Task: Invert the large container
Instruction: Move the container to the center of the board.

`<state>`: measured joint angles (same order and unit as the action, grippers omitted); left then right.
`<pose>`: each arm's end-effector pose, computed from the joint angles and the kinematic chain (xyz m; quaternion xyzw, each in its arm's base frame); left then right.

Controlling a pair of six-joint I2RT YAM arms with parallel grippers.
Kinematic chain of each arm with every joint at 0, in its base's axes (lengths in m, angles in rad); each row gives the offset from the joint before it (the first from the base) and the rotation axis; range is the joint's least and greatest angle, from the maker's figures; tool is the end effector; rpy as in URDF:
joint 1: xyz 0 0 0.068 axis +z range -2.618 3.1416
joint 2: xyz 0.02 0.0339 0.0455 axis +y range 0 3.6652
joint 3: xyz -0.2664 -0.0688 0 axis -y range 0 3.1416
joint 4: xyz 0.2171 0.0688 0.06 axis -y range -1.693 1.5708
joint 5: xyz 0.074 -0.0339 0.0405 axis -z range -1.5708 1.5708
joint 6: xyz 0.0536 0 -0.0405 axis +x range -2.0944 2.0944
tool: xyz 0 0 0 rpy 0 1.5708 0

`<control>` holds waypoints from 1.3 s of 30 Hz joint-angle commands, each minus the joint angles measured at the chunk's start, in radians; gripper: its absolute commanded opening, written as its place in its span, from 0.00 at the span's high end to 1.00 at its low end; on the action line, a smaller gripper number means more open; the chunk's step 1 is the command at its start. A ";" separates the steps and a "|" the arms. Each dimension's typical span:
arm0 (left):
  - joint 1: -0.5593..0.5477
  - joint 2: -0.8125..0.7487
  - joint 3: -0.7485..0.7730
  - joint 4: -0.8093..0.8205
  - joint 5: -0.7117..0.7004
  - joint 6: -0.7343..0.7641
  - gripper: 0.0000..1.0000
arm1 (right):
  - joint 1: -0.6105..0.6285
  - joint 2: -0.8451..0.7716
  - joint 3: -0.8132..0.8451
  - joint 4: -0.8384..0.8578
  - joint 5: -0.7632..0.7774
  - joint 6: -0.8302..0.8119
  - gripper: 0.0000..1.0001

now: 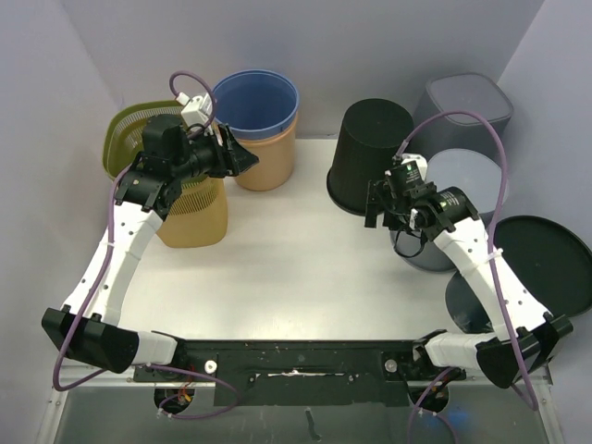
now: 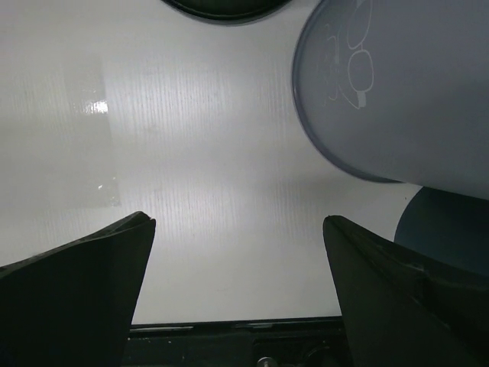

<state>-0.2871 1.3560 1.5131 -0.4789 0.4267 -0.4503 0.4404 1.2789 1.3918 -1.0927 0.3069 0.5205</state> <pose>0.2668 -0.1019 0.4282 0.0588 0.8003 -0.3662 0.4711 0.2077 0.0800 0.3488 0.0823 0.9429 0.0033 0.3228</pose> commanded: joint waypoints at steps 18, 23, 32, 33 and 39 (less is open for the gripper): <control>0.003 -0.023 0.014 -0.002 -0.089 0.044 0.47 | -0.144 -0.033 -0.025 0.000 0.405 0.135 0.02; 0.003 -0.023 0.012 0.000 -0.085 0.046 0.47 | -0.245 -0.042 -0.019 -0.036 0.382 0.183 0.02; 0.004 -0.020 -0.006 0.021 -0.066 0.041 0.47 | -0.391 -0.120 -0.063 0.102 0.167 0.095 0.02; 0.003 -0.020 -0.007 0.024 -0.063 0.038 0.47 | -0.388 -0.125 -0.062 0.113 0.147 0.083 0.02; 0.004 -0.003 0.000 0.031 -0.068 0.028 0.47 | -0.347 -0.152 -0.094 0.206 0.035 0.016 0.02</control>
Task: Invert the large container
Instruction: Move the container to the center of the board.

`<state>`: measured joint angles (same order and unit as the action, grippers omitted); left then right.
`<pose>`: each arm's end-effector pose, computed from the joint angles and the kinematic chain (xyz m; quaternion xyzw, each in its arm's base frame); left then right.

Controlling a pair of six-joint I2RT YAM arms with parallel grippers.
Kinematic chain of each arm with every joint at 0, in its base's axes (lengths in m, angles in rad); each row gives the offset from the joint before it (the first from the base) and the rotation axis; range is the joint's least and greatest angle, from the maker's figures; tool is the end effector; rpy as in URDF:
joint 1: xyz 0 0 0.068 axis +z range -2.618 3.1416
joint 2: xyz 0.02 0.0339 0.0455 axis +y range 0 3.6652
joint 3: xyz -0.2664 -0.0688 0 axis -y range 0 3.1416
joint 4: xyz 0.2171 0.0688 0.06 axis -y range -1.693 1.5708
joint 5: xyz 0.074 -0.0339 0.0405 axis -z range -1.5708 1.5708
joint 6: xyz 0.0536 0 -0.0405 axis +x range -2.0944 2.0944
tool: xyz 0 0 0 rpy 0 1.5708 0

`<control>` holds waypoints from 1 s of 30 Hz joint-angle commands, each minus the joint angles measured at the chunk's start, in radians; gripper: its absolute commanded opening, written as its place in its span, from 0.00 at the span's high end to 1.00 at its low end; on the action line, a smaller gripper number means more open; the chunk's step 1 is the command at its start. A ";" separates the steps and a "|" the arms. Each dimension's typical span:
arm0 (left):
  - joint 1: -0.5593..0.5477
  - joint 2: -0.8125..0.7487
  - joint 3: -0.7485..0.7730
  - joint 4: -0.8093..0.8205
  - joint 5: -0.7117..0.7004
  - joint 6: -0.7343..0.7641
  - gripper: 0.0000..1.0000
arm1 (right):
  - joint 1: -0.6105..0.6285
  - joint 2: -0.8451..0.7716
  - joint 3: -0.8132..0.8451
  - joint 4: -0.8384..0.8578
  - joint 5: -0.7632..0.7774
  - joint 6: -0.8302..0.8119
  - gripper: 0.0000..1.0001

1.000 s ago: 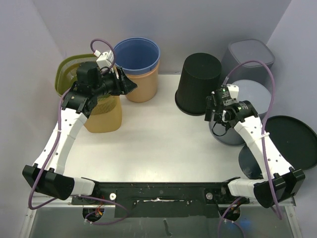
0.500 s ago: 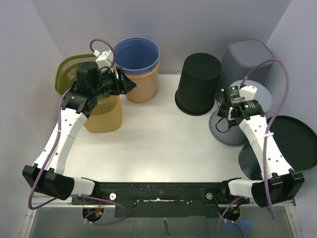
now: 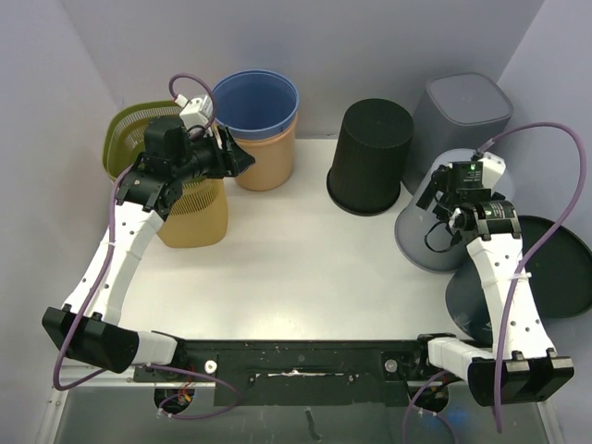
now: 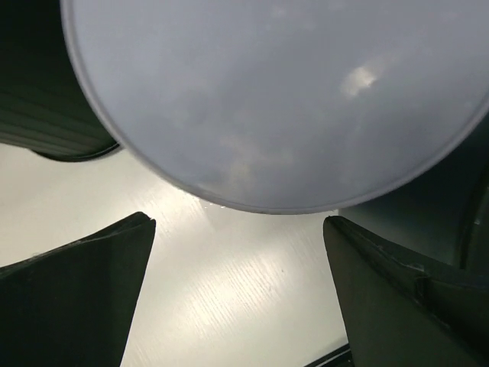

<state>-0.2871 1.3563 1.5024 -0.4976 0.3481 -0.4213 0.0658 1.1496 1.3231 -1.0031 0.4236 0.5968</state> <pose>0.2692 -0.0986 0.4219 0.0448 0.8123 -0.3288 0.4797 0.1985 -0.0090 0.3626 0.3126 0.8594 -0.0701 0.3986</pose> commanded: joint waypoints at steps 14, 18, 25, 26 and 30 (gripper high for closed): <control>0.005 0.035 0.048 0.041 -0.045 0.030 0.41 | -0.025 0.085 0.003 0.010 0.018 -0.003 0.02; 0.005 0.071 0.071 0.040 -0.031 0.037 0.41 | -0.024 0.034 0.030 0.098 -0.242 -0.135 0.02; 0.005 0.127 0.138 0.026 -0.040 0.058 0.41 | -0.020 -0.074 0.026 0.239 -0.423 -0.184 0.03; 0.003 0.147 0.155 0.014 -0.055 0.061 0.41 | -0.019 -0.072 0.023 0.244 -0.422 -0.180 0.02; 0.003 0.231 0.262 -0.058 -0.102 0.077 0.41 | -0.018 -0.038 0.041 0.221 -0.440 -0.174 0.02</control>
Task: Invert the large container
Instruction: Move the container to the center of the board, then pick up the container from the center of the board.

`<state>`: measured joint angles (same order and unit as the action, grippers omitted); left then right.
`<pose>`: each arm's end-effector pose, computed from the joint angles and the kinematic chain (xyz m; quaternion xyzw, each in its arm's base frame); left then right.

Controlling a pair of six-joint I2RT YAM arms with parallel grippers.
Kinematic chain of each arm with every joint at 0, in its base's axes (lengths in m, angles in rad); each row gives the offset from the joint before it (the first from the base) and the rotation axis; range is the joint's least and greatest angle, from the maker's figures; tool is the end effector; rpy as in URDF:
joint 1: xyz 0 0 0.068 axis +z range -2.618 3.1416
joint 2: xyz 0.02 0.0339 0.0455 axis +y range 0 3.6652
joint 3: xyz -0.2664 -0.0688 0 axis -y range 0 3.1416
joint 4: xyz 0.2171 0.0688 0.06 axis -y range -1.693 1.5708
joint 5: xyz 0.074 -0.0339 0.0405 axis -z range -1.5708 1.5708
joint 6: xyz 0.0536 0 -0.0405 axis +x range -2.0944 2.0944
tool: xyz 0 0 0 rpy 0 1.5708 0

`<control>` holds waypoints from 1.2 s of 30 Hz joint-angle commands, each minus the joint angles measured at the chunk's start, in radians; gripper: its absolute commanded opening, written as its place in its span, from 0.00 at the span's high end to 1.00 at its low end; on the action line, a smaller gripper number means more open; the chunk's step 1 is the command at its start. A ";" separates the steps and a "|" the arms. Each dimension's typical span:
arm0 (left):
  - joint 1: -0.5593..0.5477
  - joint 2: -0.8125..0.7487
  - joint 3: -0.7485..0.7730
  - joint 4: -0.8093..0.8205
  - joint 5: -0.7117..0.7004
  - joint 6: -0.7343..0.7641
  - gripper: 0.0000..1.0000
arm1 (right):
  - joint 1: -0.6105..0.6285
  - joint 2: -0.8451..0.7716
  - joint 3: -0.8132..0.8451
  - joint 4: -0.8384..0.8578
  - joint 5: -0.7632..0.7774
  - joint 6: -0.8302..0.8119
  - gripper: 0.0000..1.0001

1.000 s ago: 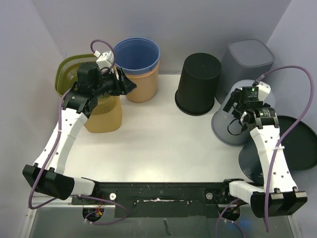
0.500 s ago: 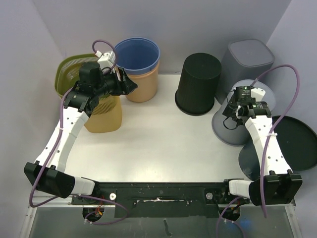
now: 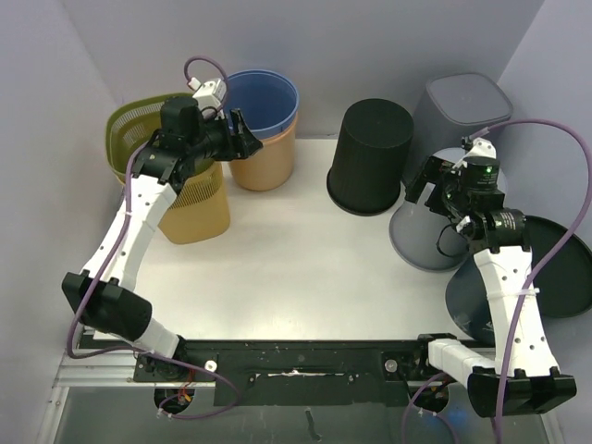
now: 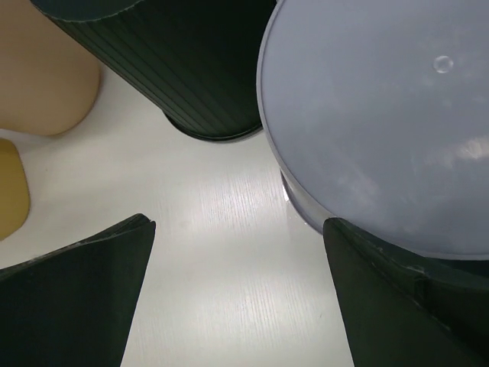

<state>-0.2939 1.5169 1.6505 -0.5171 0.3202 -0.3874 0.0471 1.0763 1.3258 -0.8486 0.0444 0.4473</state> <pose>0.3096 -0.1113 0.4212 0.0508 0.8216 -0.3090 0.4764 0.1944 0.0068 0.3878 0.1859 0.8644 0.0952 0.4575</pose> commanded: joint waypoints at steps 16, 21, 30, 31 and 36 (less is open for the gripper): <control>-0.046 0.269 0.336 0.017 -0.075 0.127 0.39 | 0.038 0.032 0.040 0.040 -0.047 0.029 0.02; -0.091 0.297 0.396 0.000 -0.097 0.188 0.39 | 0.062 0.023 0.021 0.043 -0.032 0.048 0.02; -0.160 0.323 0.454 0.028 -0.118 0.265 0.39 | 0.104 0.031 0.026 0.045 -0.002 0.058 0.02; -0.161 0.328 0.459 0.032 -0.117 0.268 0.39 | 0.105 0.029 0.025 0.047 -0.001 0.059 0.02; -0.169 0.352 0.459 0.055 -0.121 0.299 0.39 | 0.111 0.020 0.016 0.040 0.005 0.056 0.02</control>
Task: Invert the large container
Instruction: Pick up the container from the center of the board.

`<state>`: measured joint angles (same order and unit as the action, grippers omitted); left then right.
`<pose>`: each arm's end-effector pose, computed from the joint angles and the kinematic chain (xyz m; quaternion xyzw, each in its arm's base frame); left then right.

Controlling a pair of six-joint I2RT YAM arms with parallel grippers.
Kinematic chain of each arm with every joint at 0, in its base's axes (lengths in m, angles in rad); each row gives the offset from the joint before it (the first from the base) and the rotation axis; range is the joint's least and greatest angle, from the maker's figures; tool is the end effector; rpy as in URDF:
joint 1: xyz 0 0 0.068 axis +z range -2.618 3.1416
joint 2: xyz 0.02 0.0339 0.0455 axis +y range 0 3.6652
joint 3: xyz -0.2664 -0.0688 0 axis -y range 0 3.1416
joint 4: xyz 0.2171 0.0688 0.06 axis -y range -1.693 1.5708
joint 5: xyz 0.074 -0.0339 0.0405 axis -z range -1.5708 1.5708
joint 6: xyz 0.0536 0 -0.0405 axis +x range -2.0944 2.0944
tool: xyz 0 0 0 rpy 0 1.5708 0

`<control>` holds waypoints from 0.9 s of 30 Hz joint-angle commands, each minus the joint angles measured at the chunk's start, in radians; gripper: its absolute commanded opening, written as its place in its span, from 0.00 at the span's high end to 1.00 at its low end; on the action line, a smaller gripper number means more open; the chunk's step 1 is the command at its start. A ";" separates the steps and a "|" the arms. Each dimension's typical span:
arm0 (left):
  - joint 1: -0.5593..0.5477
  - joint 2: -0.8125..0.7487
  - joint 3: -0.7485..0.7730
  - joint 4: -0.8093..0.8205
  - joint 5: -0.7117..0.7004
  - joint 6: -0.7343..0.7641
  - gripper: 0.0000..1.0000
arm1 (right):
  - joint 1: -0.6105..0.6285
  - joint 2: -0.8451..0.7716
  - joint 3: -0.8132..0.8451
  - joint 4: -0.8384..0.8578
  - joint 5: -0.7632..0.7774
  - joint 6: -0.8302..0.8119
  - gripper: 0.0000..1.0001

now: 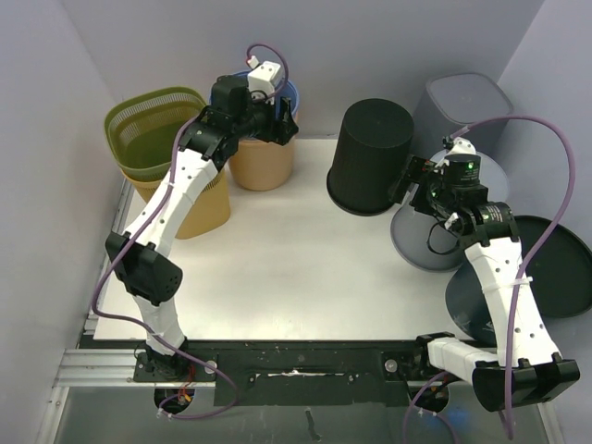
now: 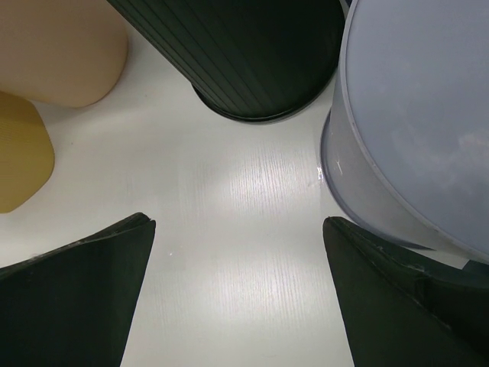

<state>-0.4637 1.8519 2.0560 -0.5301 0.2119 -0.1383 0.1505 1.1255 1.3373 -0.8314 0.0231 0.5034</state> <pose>0.3653 -0.1953 0.4317 0.1917 0.7873 -0.2539 0.5282 0.2066 0.0301 0.3841 0.1613 0.8742 0.1373 0.4369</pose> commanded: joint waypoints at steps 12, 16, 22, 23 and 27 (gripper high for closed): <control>-0.016 0.050 0.025 0.129 -0.036 0.183 0.39 | 0.008 -0.086 -0.025 -0.008 0.061 -0.017 0.02; -0.016 0.054 0.005 0.150 -0.040 0.223 0.39 | 0.007 -0.101 -0.050 -0.009 0.060 -0.022 0.02; -0.016 0.052 -0.033 0.198 -0.053 0.263 0.39 | 0.007 -0.102 -0.067 -0.007 0.036 -0.042 0.02; -0.015 0.057 -0.031 0.200 -0.057 0.270 0.39 | 0.007 -0.101 -0.068 -0.008 0.034 -0.044 0.02; -0.004 0.085 -0.029 0.227 -0.082 0.292 0.39 | 0.008 -0.101 -0.069 -0.014 0.018 -0.053 0.03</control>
<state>-0.4770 1.9144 2.0182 -0.4004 0.1558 0.0994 0.1524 1.0367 1.2648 -0.8696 0.0586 0.4759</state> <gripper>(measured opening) 0.608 0.976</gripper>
